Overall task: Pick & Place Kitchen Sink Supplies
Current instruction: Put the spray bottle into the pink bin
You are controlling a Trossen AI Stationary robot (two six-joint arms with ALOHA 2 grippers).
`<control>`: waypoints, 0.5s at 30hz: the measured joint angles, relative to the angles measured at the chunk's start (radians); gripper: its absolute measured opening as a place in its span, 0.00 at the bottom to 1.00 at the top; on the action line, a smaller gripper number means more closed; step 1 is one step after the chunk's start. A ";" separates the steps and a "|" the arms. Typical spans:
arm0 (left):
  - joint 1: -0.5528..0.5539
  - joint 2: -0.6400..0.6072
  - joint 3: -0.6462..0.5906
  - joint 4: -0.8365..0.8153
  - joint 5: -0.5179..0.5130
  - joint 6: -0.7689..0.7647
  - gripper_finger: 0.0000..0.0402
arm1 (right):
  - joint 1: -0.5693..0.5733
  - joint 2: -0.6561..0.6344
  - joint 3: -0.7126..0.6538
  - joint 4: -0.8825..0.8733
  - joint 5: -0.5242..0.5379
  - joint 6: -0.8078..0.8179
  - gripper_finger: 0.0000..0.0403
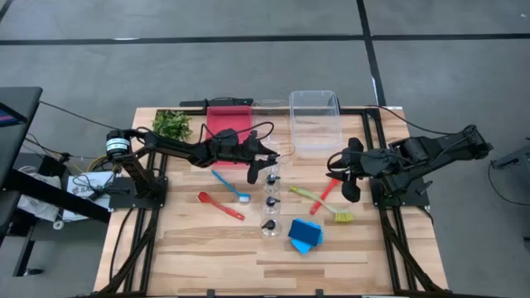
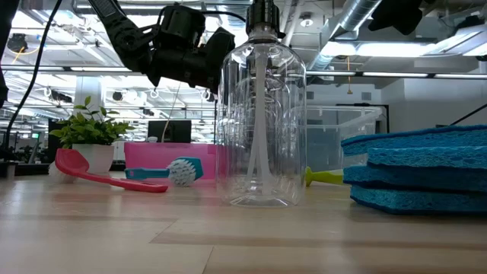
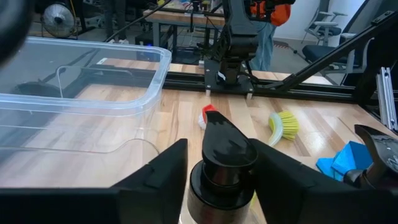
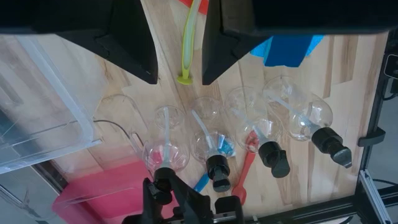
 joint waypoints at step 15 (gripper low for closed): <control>0.000 0.000 0.000 0.002 -0.007 0.000 0.38 | 0.000 0.000 0.000 0.000 0.000 0.000 0.30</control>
